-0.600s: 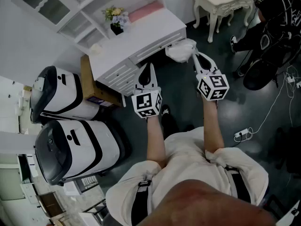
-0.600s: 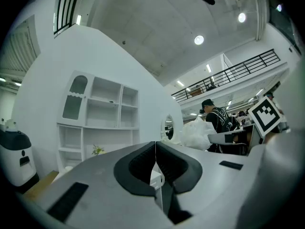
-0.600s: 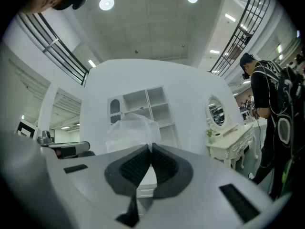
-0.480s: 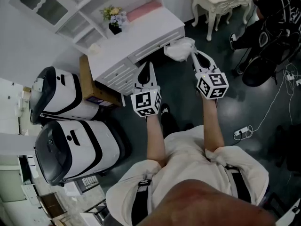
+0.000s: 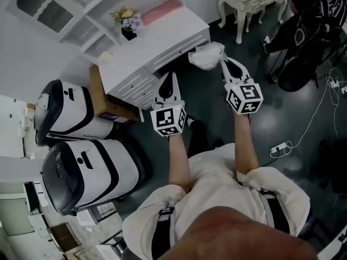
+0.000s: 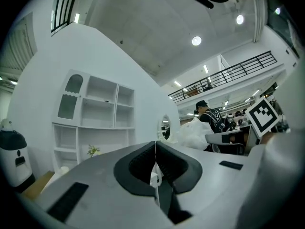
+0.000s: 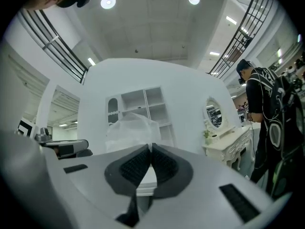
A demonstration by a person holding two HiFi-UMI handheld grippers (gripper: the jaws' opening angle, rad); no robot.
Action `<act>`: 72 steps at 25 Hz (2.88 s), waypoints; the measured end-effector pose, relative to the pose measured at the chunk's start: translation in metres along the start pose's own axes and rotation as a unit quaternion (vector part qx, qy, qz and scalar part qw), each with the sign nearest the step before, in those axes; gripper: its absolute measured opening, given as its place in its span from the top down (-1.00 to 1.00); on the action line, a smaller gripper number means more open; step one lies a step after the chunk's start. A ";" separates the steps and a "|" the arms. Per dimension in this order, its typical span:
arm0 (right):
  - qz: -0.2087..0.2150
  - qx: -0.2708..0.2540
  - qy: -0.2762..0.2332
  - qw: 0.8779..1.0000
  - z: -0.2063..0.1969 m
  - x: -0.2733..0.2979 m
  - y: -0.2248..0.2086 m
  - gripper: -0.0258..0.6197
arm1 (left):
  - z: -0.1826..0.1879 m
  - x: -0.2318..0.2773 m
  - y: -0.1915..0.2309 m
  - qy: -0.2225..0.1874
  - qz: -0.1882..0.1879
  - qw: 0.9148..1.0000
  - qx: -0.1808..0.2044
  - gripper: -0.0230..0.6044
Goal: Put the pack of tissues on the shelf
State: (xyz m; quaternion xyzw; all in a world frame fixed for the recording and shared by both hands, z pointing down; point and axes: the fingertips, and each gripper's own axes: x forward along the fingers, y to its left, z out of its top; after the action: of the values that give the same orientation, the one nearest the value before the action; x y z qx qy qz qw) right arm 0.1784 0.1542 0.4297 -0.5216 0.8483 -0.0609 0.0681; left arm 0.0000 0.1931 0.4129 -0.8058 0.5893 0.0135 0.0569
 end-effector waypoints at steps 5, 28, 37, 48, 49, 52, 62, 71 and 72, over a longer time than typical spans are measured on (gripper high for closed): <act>-0.001 0.005 0.000 1.000 -0.005 0.005 -0.002 0.71 | -0.005 0.007 0.011 0.003 0.008 1.000 -0.003 0.89; 0.023 0.015 -0.012 1.000 0.019 0.085 -0.036 0.71 | 0.006 0.092 0.042 -0.023 0.012 1.000 -0.010 0.89; 0.013 0.013 -0.019 1.000 0.039 0.147 -0.072 0.71 | 0.017 0.167 0.067 -0.033 0.011 0.999 -0.015 0.89; 0.014 0.033 -0.014 0.999 0.047 0.223 -0.100 0.71 | 0.008 0.249 0.098 -0.021 -0.006 0.999 -0.032 0.89; 0.013 0.033 -0.015 0.999 0.048 0.231 -0.102 0.71 | 0.006 0.256 0.103 -0.019 -0.005 0.999 -0.033 0.89; 0.014 0.037 -0.015 0.999 0.048 0.256 -0.104 0.71 | -0.005 0.275 0.122 -0.010 0.002 0.999 -0.042 0.89; 0.029 0.025 -0.013 0.999 0.051 0.338 -0.096 0.71 | -0.014 0.320 0.189 -0.021 0.026 0.998 -0.054 0.89; 0.026 0.022 -0.032 0.999 0.044 0.404 -0.090 0.71 | -0.024 0.350 0.257 -0.034 0.052 0.997 -0.048 0.89; 0.027 0.023 -0.035 0.999 0.043 0.412 -0.088 0.71 | -0.024 0.352 0.264 -0.036 0.053 0.997 -0.046 0.89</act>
State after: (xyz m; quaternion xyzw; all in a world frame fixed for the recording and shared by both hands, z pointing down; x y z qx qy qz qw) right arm 0.0796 -0.2544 0.3814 -0.4987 0.8575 -0.0606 0.1112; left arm -0.1452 -0.2225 0.3854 -0.7743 0.6274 0.0727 0.0403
